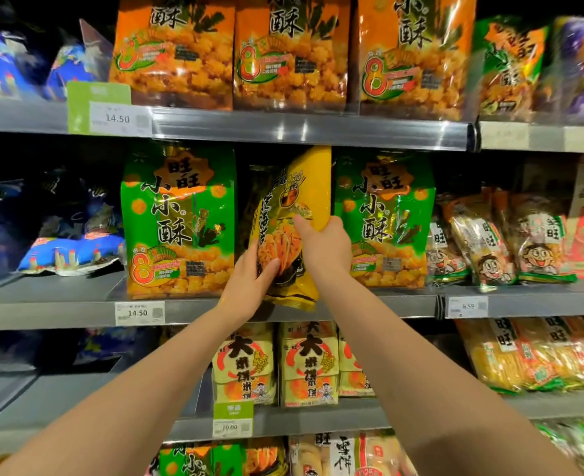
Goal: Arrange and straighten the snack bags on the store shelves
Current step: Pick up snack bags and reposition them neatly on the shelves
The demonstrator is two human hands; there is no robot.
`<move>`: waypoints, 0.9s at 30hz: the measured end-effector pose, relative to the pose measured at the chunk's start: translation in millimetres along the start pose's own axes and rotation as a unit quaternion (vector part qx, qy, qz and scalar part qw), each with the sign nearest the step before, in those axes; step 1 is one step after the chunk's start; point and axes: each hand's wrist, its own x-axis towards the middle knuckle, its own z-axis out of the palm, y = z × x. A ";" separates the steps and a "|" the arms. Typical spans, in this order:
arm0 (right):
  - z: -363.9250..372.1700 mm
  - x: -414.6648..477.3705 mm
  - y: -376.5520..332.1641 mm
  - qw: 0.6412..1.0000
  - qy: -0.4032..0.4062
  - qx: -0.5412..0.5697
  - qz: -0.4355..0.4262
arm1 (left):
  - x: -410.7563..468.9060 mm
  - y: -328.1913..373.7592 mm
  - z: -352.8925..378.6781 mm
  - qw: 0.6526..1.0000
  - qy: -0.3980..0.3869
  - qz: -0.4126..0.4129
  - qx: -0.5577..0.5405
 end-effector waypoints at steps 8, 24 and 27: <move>-50.9 28.7 -47.9 0.999 -0.052 -0.013 0.010 | 7.4 31.9 -4.5 0.998 0.064 -0.015 -0.019; -50.5 -36.3 35.7 0.993 -0.097 0.040 -0.053 | -61.8 15.5 -5.1 0.986 0.149 -0.078 -0.018; -32.3 -68.7 53.3 0.987 -0.130 0.055 -0.072 | -89.2 1.3 -19.8 0.977 0.191 -0.097 0.011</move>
